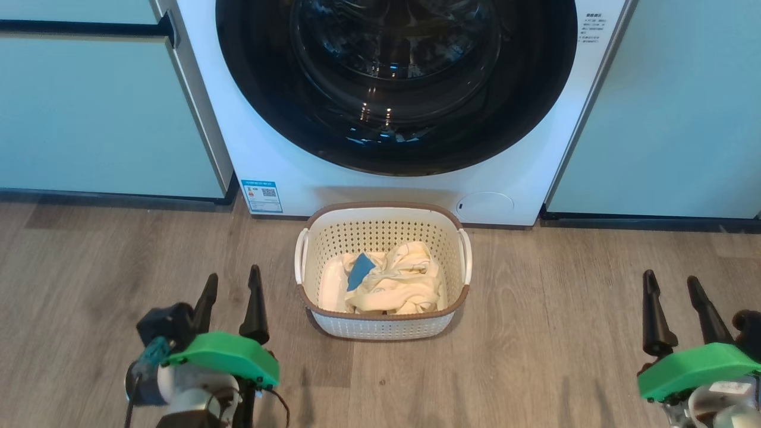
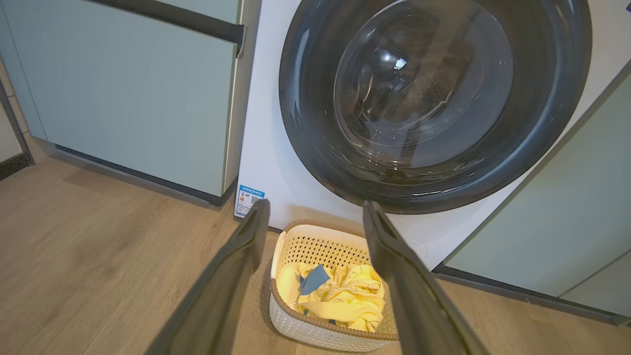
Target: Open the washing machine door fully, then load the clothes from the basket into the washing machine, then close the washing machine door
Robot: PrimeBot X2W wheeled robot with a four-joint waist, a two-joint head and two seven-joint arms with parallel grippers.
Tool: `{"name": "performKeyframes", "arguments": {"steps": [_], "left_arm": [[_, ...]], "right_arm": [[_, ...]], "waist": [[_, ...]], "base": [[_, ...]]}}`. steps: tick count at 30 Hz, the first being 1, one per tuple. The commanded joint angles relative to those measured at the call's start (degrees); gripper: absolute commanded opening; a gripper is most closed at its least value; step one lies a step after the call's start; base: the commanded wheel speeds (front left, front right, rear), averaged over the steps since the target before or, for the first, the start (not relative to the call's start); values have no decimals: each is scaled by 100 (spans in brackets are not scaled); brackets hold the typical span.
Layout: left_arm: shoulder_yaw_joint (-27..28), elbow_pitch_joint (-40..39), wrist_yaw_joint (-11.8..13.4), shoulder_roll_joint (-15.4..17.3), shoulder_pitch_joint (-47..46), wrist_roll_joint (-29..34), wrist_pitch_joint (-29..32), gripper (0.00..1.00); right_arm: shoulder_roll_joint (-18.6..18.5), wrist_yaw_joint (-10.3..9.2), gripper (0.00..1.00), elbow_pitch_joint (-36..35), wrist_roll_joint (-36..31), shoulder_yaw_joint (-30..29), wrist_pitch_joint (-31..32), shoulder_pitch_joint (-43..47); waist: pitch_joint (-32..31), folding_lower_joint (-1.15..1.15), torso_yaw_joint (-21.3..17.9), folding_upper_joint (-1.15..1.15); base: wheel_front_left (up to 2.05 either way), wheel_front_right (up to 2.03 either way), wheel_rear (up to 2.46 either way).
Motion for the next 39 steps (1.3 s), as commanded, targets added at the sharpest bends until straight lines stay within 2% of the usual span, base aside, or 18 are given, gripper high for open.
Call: {"name": "performKeyframes", "arguments": {"steps": [1, 24, 39], "left_arm": [[103, -153, 56, 59, -352, 254, -110, 100], [-24, 83, 111, 63, -623, 1609, -481, 100], [12, 173, 132, 52, -653, 1470, -482, 100]], "right_arm": [[-124, 21, 100, -220, -260, 103, -110, -368], [-163, 25, 100, -340, -1778, 178, -481, -485], [-106, 25, 100, -356, -1700, 18, -482, -467]], "waist": [[-2, 0, -3, 0], [46, 0, -54, 0], [63, 0, -54, 0]], "base": [[0, 0, 0], [0, 0, 0], [0, 0, 0]]}}
